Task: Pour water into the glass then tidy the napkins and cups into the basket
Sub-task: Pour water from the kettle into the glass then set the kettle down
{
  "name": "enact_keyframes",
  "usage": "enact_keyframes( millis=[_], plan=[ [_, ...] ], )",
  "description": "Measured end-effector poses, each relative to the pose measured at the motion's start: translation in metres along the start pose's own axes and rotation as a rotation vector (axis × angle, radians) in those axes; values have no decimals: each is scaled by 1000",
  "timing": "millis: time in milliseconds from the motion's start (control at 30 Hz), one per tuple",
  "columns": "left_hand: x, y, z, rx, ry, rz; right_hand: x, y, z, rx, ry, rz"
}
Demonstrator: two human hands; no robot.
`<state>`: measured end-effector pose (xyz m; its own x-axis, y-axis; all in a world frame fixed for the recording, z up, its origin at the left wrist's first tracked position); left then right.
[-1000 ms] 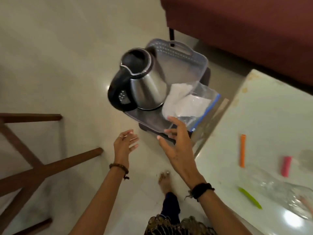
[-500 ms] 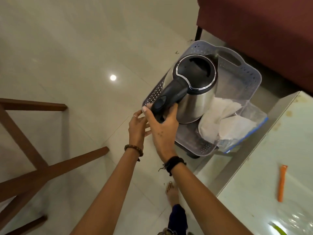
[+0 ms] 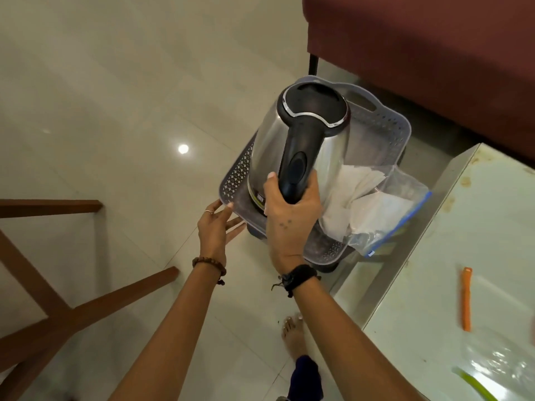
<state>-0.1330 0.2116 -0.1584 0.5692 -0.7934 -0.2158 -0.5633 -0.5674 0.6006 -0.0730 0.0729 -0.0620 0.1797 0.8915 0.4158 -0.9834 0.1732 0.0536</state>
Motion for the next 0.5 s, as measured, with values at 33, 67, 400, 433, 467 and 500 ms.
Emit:
enact_keyframes(
  millis=[33,67,400,433,467,500],
  plan=[
    [0,1,-1,-1,-12,-13,-5,0,6,8,11,2],
    [0,2,-3,-3,-27,-31,-9,2,13,16,23,12],
    [39,100,-23,488,-405,-422,-111,31,119,57,22,133],
    [51,119,-18,511,-410,-402,-129,34,133,62,24,138],
    [65,137,-11,530,-415,-377,-149,37,148,67,28,143],
    [81,157,-2,548,-420,-343,-170,40,163,72,38,150]
  ],
)
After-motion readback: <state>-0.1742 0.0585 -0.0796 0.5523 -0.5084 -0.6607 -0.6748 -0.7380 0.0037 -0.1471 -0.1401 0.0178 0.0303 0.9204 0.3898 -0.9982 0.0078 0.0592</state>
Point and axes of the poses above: each hand's wrist, its own y-axis away from the middle knuckle, its own x-axis out of the palm, z = x × y, the point moved 5 cm from there along -y, towards the middle knuckle, and after that the axes turned 13 degrees about -y, right-handed, at the moved point
